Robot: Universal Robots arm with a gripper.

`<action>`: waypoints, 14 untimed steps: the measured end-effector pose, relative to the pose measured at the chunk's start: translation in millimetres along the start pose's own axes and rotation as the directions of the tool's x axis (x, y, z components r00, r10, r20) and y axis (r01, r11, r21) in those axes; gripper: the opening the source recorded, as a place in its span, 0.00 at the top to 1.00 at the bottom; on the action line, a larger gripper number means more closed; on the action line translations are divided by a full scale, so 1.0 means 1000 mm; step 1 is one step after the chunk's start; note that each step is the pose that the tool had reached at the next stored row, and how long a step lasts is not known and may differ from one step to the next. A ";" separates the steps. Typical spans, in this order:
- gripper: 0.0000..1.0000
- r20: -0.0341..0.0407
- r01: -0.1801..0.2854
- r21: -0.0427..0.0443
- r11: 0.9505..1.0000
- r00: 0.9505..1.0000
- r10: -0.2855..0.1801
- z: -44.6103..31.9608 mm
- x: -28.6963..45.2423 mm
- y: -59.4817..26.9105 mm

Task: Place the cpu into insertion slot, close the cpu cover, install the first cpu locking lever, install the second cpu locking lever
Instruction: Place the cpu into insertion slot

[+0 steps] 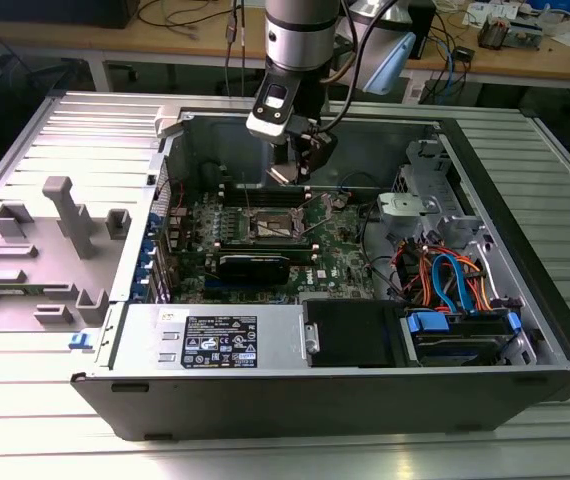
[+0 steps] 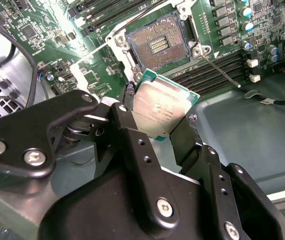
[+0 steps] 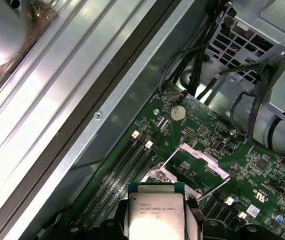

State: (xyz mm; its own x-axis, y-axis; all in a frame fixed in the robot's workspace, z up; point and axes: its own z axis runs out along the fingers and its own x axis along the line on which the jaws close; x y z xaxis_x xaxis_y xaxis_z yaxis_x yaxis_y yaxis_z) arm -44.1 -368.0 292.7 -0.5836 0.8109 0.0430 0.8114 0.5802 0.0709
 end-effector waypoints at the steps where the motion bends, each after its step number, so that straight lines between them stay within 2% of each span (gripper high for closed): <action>1: 0.46 0.000 -0.005 0.000 1.000 1.000 0.005 0.0005 0.0000 -0.0001; 11: 0.46 0.010 -0.090 -0.001 0.996 0.996 0.090 0.0137 -0.0006 -0.0010; 14: 0.46 0.010 -0.097 -0.002 0.995 0.995 0.097 0.0147 -0.0006 -0.0012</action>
State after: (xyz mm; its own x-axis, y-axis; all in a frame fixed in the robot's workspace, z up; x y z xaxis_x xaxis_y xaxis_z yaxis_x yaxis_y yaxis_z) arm -44.2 -368.1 278.0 -0.5014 0.8643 0.0395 0.8643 0.4983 0.0679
